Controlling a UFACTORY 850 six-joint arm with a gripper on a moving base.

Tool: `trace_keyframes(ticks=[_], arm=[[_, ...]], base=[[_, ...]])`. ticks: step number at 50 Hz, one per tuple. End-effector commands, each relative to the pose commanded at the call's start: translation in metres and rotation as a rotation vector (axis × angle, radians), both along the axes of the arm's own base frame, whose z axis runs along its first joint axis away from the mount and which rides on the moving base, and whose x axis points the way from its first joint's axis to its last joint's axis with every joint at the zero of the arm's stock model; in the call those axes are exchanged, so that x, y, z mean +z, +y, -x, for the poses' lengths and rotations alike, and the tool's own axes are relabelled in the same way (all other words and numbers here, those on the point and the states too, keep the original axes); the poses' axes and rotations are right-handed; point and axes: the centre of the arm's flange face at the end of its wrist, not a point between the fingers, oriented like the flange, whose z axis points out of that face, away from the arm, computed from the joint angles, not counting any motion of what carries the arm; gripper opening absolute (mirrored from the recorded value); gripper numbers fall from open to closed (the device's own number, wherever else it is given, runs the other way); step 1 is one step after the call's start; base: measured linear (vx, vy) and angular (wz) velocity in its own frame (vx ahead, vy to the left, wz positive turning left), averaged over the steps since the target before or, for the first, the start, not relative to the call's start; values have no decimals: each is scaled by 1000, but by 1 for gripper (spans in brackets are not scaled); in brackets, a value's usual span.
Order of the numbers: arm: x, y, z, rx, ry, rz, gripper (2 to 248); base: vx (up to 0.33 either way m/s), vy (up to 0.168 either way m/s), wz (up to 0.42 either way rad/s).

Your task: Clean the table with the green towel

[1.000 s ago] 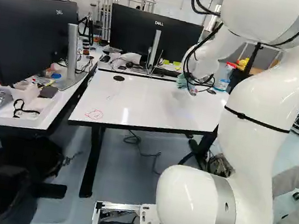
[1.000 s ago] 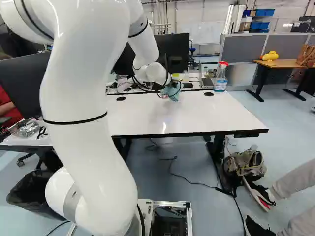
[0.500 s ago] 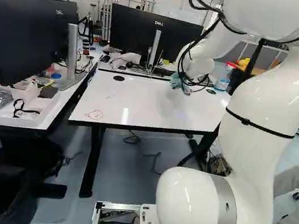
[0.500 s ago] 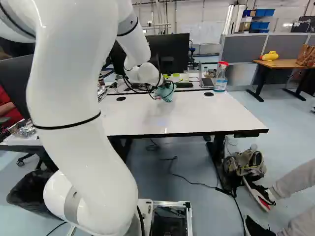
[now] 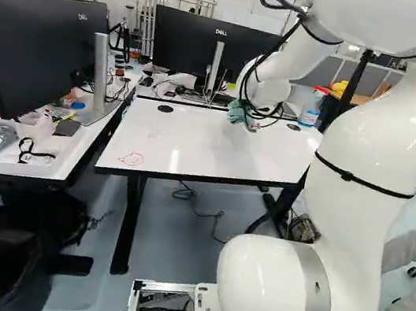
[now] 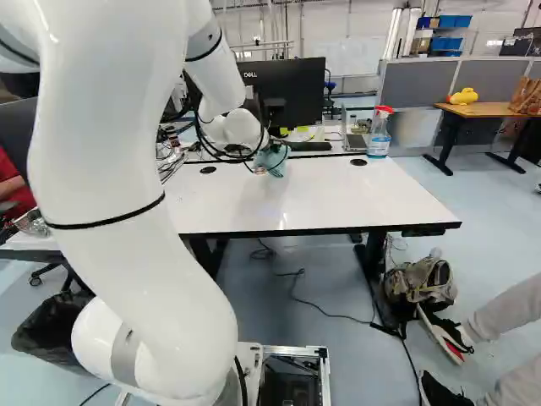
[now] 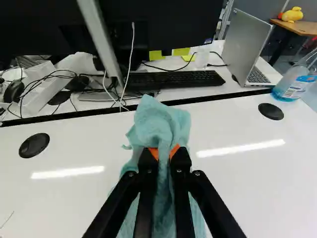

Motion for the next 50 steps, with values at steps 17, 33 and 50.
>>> trace_keyframes(ticks=[17,33,50], arm=[[0,27,9,49,3,0,42],[1,52,18,97,5,0,42],[1,78,27,148,6,0,42]], base=[[0,0,0],[0,0,0],[0,0,0]])
